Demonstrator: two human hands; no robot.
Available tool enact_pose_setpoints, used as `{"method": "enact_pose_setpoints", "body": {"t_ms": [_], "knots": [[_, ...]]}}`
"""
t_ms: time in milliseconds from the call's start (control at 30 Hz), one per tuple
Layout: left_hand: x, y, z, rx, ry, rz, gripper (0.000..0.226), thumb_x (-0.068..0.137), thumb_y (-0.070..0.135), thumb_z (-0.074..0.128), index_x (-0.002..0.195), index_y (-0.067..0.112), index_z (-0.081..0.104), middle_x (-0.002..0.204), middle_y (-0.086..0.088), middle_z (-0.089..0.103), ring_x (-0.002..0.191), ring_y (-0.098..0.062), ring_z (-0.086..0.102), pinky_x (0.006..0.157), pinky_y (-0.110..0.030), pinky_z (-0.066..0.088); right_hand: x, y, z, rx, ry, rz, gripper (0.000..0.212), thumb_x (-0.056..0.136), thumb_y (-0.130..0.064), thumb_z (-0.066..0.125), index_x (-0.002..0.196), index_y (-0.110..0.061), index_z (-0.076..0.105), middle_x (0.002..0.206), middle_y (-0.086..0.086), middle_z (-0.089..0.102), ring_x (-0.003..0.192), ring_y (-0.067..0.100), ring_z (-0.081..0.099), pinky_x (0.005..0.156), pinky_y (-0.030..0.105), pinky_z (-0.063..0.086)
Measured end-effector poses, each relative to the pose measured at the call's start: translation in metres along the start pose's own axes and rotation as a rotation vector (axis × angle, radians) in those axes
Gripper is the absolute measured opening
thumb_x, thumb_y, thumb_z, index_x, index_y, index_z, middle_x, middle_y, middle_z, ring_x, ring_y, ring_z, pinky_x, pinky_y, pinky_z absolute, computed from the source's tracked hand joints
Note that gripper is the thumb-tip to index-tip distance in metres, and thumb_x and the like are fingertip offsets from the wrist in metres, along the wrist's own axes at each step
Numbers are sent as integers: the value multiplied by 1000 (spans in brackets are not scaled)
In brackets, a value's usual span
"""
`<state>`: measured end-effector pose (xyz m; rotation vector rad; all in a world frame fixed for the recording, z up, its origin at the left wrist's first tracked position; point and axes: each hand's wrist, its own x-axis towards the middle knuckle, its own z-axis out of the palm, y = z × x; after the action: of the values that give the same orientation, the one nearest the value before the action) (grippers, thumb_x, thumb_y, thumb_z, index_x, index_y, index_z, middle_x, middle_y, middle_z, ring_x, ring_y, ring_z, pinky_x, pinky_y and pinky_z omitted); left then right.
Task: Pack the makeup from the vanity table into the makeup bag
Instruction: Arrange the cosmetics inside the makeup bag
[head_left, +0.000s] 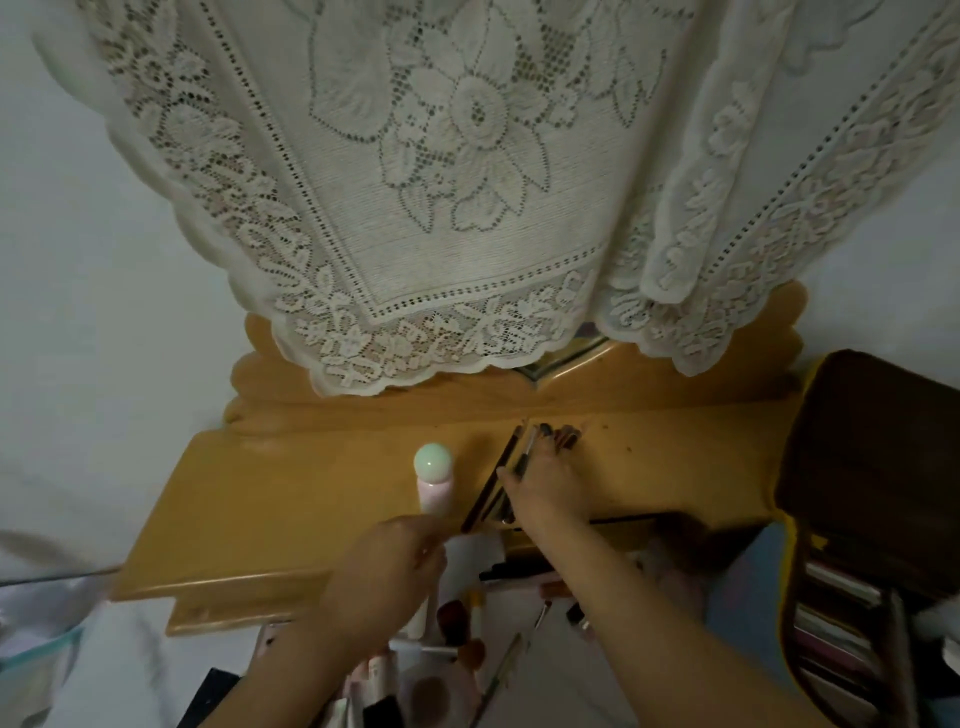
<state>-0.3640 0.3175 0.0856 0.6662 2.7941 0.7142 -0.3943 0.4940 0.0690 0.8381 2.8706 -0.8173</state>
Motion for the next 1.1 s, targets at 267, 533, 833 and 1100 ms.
{"method": "enact_pose_setpoints", "body": {"t_ms": [267,533,833,1100], "knots": [[28,23,22,-5,-73,110,23,91,18,42,100,16,63,98,1,68,89,-15,62,76,-31,47,17,10,4,-55,57,136,58,96,-6,35,147,-15,8,115,10,61,101,26,61,79,36,51],[69,49,50,212,-107,102,31,90,11,38,119,11,48,129,-9,45,117,-24,44,98,-30,38,24,22,-4,-108,123,161,52,97,-8,36,144,-9,14,115,11,63,104,25,62,82,33,49],[98,61,67,377,-5,-90,41,94,6,31,136,7,27,127,-16,42,113,-26,48,89,-31,44,21,34,-17,-125,20,167,55,100,-14,31,147,-6,4,123,13,59,110,26,59,88,34,46],[108,61,67,360,-86,-87,29,95,1,33,123,3,41,123,-12,55,110,-23,59,85,-27,50,-8,50,-46,453,-100,89,36,90,-4,49,124,-12,39,108,4,54,95,17,55,76,17,42]]}}
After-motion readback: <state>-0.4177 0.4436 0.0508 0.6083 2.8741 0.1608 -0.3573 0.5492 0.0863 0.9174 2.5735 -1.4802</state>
